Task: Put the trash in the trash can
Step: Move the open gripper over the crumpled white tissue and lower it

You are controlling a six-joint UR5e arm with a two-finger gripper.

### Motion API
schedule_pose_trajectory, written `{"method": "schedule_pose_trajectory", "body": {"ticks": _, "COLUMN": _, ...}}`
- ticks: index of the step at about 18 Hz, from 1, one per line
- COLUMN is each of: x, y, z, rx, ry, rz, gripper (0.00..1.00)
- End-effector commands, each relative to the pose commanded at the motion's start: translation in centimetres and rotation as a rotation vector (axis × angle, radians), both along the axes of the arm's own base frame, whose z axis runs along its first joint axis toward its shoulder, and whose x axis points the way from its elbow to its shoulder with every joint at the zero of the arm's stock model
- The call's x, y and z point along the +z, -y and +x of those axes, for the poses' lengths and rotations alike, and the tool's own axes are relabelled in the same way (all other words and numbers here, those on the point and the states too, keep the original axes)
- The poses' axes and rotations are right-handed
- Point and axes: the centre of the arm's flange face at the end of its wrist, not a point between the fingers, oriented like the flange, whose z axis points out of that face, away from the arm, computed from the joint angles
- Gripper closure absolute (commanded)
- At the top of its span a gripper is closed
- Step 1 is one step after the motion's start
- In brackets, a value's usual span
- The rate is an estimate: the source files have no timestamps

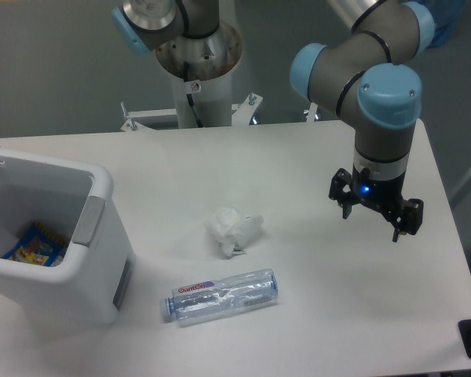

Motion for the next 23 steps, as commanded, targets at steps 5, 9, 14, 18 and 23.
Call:
{"method": "schedule_pose_trajectory", "body": {"ticks": 5, "x": -1.1, "y": -0.4, "z": 2.2, "rx": -0.013, "ry": 0.025, "rz": -0.002, "gripper": 0.0}}
{"method": "schedule_pose_trajectory", "body": {"ticks": 9, "x": -0.9, "y": -1.3, "z": 3.8, "rx": 0.009, "ry": 0.034, "rz": 0.01, "gripper": 0.0}}
{"method": "schedule_pose_trajectory", "body": {"ticks": 14, "x": -1.5, "y": -0.5, "z": 9.3, "rx": 0.102, "ry": 0.121, "rz": 0.08, "gripper": 0.0}}
{"method": "schedule_pose_trajectory", "body": {"ticks": 18, "x": -5.3, "y": -0.1, "z": 13.4, "rx": 0.065, "ry": 0.106, "rz": 0.114, "gripper": 0.0}}
{"method": "schedule_pose_trajectory", "body": {"ticks": 23, "x": -10.1, "y": -1.8, "z": 14.7, "rx": 0.035, "ry": 0.168, "rz": 0.064, "gripper": 0.0}}
